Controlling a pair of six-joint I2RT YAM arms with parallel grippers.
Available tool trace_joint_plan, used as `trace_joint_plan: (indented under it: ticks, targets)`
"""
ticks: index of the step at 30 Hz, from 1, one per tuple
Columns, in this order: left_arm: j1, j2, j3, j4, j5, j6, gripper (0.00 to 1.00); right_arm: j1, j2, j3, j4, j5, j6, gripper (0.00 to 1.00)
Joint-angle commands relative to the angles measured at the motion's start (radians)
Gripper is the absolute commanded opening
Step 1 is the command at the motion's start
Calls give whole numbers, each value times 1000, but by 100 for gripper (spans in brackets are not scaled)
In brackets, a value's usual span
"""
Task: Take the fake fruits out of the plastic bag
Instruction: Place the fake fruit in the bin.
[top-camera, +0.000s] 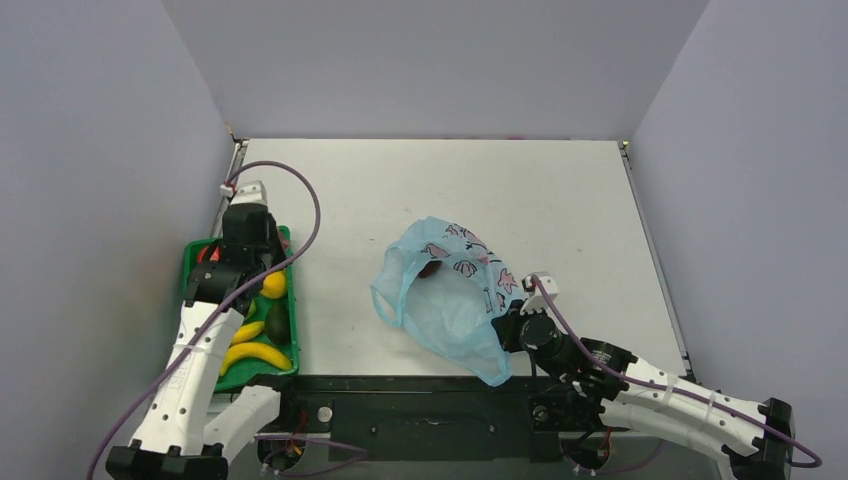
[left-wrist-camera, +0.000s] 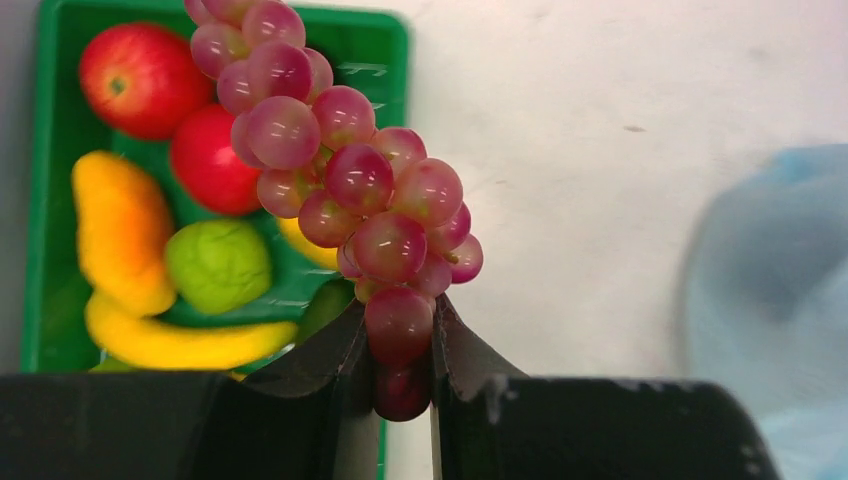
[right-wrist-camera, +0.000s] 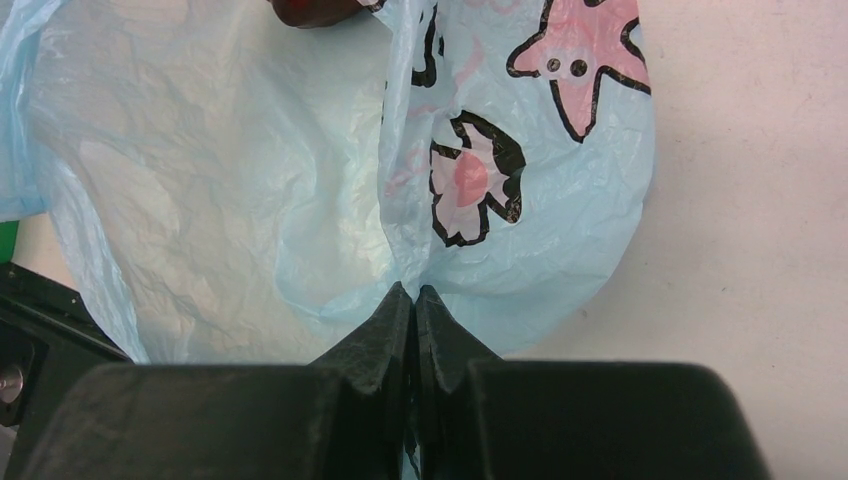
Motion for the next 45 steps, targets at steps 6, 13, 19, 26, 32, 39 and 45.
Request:
trace_joint_plan:
  ticks: [6, 13, 19, 26, 32, 39, 45]
  targets:
    - [222, -43, -255, 186, -182, -20, 0, -8, 23, 63, 32, 44, 0, 0]
    - [282, -61, -325, 261, -198, -31, 0, -8, 24, 52, 50, 48, 1, 0]
    - [341, 62, -326, 275, -130, -62, 0, -9, 58, 78, 53, 17, -23, 0]
    - [399, 153, -317, 246, -163, -115, 0, -9, 162, 144, 28, -39, -65, 0]
    - [442, 162, -324, 255, -142, -112, 24, -11, 225, 209, -1, -48, -115, 0]
    - [447, 116, -330, 272, -124, -87, 78, -12, 258, 231, -8, -53, -130, 0]
    - [446, 42, -326, 291, 4, -16, 91, -13, 250, 229, -6, -51, -131, 0]
